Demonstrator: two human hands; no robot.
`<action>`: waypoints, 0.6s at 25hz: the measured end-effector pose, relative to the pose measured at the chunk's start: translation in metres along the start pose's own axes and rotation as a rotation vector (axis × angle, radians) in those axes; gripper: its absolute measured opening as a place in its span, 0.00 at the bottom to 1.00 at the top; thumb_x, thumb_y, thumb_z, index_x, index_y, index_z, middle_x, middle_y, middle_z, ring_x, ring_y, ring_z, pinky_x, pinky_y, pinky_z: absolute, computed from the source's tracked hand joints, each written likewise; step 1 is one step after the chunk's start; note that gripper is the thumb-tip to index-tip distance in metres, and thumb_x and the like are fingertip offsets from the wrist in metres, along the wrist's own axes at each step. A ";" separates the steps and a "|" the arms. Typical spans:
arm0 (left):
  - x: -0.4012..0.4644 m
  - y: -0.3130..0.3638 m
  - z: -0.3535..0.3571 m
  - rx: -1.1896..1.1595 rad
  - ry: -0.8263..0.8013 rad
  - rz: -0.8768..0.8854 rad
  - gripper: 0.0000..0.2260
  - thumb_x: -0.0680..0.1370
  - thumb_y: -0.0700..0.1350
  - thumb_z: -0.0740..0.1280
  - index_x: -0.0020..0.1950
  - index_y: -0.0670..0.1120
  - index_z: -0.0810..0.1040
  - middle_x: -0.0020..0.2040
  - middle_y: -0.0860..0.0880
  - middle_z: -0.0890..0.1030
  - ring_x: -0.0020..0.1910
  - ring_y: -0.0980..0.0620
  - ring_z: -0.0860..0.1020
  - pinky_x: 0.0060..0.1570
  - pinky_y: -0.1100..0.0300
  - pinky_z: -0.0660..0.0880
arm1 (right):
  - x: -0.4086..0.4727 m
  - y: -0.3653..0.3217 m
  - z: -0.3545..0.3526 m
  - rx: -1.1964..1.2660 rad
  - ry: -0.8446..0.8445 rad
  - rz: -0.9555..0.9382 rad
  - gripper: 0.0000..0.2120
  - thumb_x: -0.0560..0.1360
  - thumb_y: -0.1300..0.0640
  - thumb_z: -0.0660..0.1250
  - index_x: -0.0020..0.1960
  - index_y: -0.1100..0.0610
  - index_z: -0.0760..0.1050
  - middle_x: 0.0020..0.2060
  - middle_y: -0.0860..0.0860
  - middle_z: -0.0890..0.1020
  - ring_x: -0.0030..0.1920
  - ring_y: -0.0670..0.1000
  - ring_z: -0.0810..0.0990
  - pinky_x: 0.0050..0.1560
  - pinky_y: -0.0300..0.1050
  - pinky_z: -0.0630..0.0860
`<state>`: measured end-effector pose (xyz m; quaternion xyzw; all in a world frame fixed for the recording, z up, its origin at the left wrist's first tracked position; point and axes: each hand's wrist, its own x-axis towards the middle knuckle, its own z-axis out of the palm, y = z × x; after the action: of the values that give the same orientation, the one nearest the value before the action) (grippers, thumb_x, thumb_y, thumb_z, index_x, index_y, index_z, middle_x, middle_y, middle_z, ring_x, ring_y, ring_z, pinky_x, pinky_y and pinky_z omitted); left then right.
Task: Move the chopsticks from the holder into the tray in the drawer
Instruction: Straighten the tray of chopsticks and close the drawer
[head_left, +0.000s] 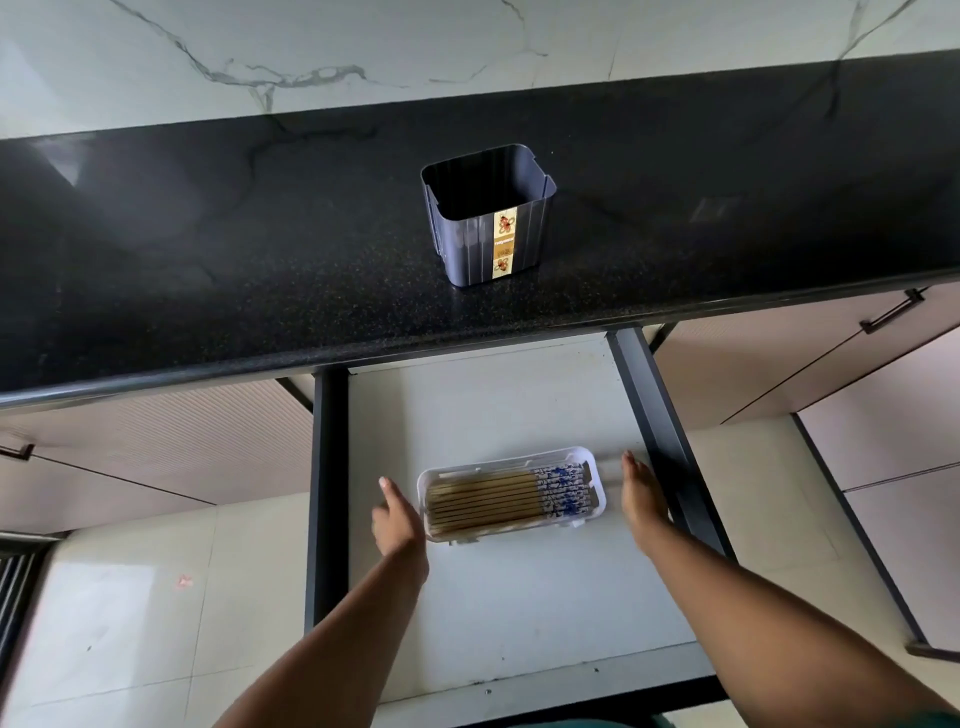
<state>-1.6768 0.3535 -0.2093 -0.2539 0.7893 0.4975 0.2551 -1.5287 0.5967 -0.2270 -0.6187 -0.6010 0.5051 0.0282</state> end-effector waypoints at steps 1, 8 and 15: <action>0.007 -0.001 0.001 -0.110 -0.146 -0.101 0.33 0.78 0.67 0.47 0.60 0.42 0.76 0.61 0.41 0.77 0.60 0.42 0.74 0.66 0.49 0.66 | 0.003 -0.004 0.002 0.186 -0.095 0.139 0.25 0.82 0.43 0.53 0.68 0.60 0.72 0.68 0.58 0.74 0.67 0.58 0.72 0.67 0.49 0.66; 0.020 -0.008 0.000 -0.006 -0.399 0.041 0.36 0.76 0.70 0.41 0.49 0.54 0.84 0.55 0.44 0.83 0.59 0.44 0.78 0.70 0.45 0.65 | -0.007 -0.010 0.029 0.273 -0.150 0.203 0.32 0.78 0.34 0.51 0.69 0.55 0.73 0.64 0.57 0.77 0.63 0.60 0.77 0.66 0.58 0.72; 0.024 -0.009 -0.001 -0.219 -0.381 -0.102 0.36 0.77 0.69 0.43 0.45 0.45 0.81 0.51 0.44 0.83 0.53 0.46 0.80 0.61 0.52 0.72 | 0.000 -0.007 0.027 0.085 -0.110 0.120 0.31 0.79 0.35 0.47 0.68 0.53 0.73 0.63 0.57 0.78 0.62 0.59 0.76 0.61 0.50 0.71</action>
<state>-1.6892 0.3461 -0.2307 -0.2210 0.6542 0.6055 0.3957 -1.5512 0.5828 -0.2359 -0.6232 -0.5416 0.5641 -0.0092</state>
